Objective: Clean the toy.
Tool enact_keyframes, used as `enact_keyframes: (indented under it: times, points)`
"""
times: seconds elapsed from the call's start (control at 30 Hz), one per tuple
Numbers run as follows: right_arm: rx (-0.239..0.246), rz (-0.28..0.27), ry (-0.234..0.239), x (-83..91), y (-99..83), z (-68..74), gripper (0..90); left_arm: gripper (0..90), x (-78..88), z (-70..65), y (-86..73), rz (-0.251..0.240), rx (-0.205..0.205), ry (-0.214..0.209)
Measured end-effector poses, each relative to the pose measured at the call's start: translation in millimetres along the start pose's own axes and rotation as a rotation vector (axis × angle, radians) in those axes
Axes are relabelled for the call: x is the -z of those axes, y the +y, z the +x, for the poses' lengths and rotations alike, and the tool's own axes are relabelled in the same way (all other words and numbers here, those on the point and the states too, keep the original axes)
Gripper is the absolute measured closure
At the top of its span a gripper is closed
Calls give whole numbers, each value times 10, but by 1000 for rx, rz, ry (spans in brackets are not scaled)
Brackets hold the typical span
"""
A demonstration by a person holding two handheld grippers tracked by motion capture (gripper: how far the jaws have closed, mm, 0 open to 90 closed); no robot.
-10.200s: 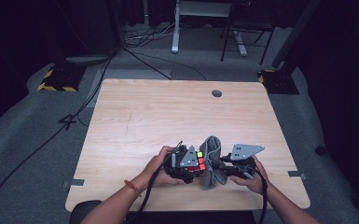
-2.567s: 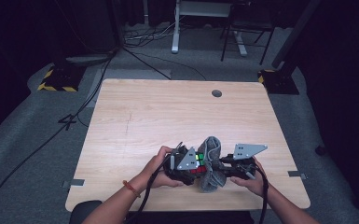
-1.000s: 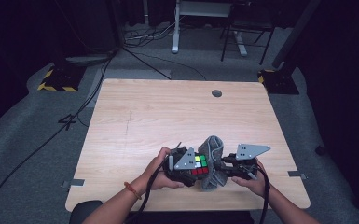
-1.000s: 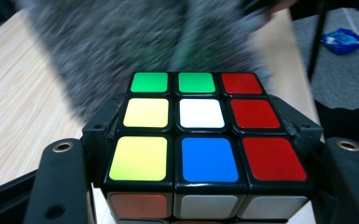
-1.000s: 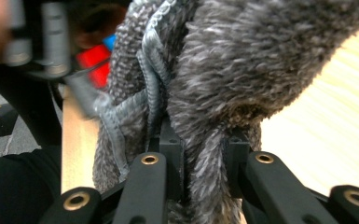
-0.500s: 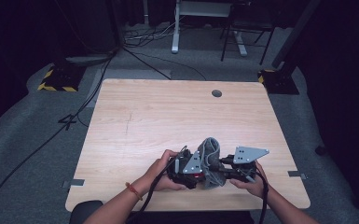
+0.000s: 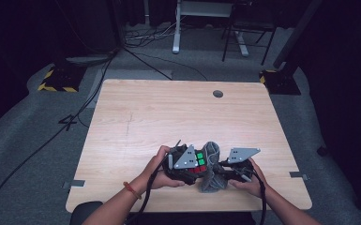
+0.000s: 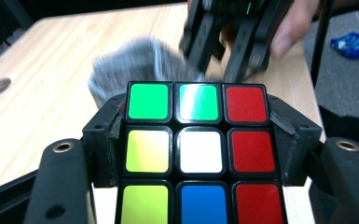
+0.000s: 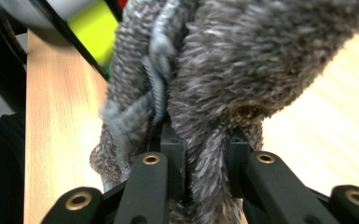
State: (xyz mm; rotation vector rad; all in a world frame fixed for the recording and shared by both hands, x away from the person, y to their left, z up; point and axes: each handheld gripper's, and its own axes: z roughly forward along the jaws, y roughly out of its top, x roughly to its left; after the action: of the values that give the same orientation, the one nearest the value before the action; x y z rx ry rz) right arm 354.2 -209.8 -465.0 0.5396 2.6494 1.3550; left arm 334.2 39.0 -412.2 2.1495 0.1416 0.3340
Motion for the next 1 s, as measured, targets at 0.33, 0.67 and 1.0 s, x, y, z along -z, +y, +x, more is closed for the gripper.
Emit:
enact_keyframes:
  times: [0.33, 0.67, 1.0]
  points:
    - [-35, -68, 122, -28, 16, 35, 760, 321, -18, 47, -43, -31, 49, -22]
    - [-44, -115, 118, 39, 28, 28, 761, 310, -49, 106, -87, -4, 76, -43]
    - [-24, -163, 78, 195, 89, 23, 760, 326, -11, 117, -93, -12, 58, -70]
